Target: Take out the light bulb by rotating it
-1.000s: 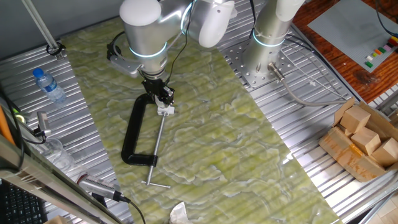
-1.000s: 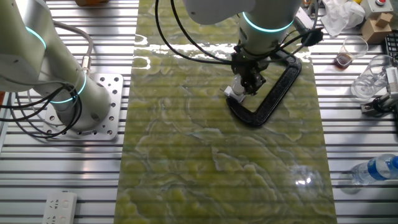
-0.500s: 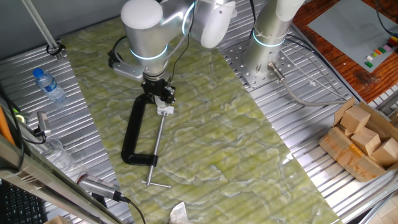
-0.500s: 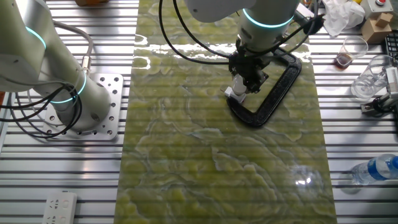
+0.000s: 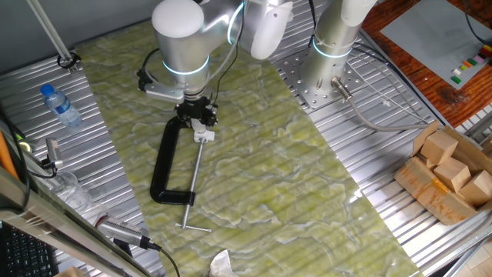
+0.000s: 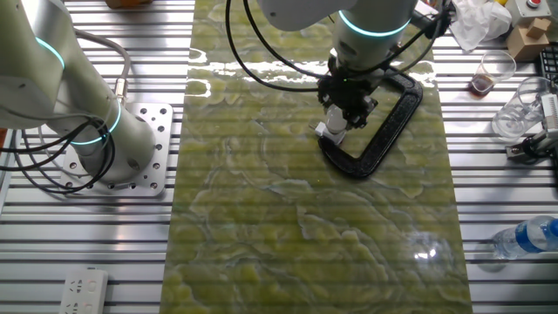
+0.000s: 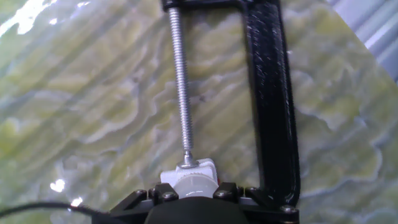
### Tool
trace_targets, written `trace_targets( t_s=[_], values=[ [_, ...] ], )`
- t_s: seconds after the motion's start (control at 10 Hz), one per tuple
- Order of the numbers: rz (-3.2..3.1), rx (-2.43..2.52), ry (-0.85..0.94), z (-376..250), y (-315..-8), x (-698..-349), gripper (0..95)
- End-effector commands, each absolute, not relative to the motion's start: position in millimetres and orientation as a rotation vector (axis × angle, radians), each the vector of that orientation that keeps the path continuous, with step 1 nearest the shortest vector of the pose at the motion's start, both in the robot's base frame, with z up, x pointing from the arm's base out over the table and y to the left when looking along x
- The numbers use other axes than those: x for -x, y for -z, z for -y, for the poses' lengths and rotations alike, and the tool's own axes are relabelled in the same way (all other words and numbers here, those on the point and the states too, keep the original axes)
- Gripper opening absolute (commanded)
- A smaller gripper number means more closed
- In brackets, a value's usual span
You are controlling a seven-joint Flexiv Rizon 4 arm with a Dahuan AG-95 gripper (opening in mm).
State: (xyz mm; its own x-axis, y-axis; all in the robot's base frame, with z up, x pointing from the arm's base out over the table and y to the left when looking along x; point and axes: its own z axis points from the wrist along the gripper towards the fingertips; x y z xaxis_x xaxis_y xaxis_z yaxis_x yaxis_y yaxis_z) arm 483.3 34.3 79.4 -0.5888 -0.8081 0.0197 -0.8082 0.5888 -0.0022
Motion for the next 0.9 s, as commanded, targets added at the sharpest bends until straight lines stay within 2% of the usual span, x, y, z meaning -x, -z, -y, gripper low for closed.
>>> trace_targets(
  t_s=[0.1,0.9],
  values=[
    [2.679,-1.607,-0.020,-34.6,-79.2,-483.1,0.0],
    [2.473,-1.899,-0.016,-34.7,-80.2,-483.0,0.0]
  ],
)
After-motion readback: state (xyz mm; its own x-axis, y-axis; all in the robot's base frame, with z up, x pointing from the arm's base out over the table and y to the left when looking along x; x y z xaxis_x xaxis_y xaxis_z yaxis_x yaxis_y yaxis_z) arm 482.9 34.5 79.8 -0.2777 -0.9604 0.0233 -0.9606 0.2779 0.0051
